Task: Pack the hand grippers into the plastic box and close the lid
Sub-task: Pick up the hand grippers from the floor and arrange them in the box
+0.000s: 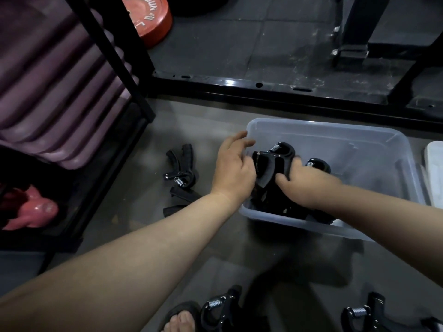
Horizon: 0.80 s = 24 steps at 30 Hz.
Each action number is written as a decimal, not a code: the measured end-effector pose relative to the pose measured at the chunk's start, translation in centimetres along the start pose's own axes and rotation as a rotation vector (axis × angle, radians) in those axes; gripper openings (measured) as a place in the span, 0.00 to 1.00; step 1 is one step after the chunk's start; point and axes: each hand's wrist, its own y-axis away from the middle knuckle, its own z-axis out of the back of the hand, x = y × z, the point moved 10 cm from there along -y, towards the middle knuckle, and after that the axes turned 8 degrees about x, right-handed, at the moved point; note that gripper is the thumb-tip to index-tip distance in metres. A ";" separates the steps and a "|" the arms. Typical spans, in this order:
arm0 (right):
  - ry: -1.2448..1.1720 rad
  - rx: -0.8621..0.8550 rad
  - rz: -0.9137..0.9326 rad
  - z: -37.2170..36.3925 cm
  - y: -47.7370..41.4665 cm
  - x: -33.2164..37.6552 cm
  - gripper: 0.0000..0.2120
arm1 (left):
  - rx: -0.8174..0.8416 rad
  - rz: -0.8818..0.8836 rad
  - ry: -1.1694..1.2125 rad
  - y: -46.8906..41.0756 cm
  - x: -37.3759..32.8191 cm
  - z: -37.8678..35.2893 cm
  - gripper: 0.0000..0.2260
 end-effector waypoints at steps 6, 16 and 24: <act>0.002 -0.388 0.485 2.4 4.2 4.8 0.26 | -0.025 0.455 -0.346 -0.8 12.9 5.6 0.18; -0.180 -0.137 0.400 -1.5 4.3 11.4 0.38 | 0.197 0.810 -0.510 0.9 22.2 6.0 0.34; -0.207 -0.117 0.413 -1.4 4.5 11.5 0.38 | 0.257 0.704 -0.927 -0.3 21.3 6.2 0.33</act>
